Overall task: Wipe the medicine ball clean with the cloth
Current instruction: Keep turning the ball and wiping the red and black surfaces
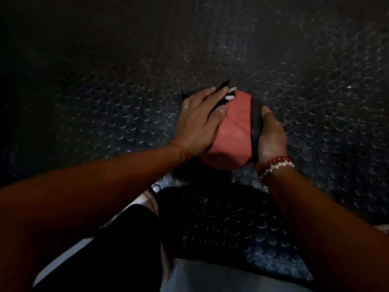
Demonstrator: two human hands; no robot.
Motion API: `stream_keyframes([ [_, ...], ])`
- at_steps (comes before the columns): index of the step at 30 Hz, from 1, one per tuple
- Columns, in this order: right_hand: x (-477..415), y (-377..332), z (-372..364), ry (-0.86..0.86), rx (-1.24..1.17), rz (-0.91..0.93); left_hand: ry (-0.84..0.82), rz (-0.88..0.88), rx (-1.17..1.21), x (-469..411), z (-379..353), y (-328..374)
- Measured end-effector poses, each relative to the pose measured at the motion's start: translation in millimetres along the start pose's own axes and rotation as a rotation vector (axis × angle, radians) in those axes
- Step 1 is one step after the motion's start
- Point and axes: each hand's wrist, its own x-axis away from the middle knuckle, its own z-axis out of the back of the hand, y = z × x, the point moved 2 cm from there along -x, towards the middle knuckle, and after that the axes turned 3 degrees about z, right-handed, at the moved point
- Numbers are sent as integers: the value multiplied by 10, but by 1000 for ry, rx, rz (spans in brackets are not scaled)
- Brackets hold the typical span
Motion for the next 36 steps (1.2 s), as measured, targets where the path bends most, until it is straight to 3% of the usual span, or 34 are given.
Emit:
stream_keyframes([
  [2,-1,2,-25,10,17,4,-25,-37,83,-112,13,-159],
  [4,-2,3,-16,26,31,19,-43,91,258,-198,-12,-234],
  [7,-2,12,-31,8,48,9,-21,707,685,-180,-98,-345],
  [10,-53,68,-7,18,23,-11,60,1083,974,12,-270,-490],
  [12,-39,42,-12,34,15,-37,87,1169,1044,145,-320,-478],
  [15,-46,18,-7,53,-5,-65,37,1175,1079,268,-326,-282],
  [17,-38,10,-7,45,-15,-50,106,1158,1030,343,-310,-161],
  [20,-21,27,4,36,-18,-13,226,934,788,417,-254,-110],
  [25,19,25,-11,37,37,7,86,395,287,373,-81,19],
  [28,64,37,-78,26,46,21,25,-109,-62,180,36,53],
  [30,26,70,-87,25,25,28,23,-341,-193,58,27,66],
  [36,-20,65,-72,16,21,19,-5,-554,-330,-44,7,140],
])
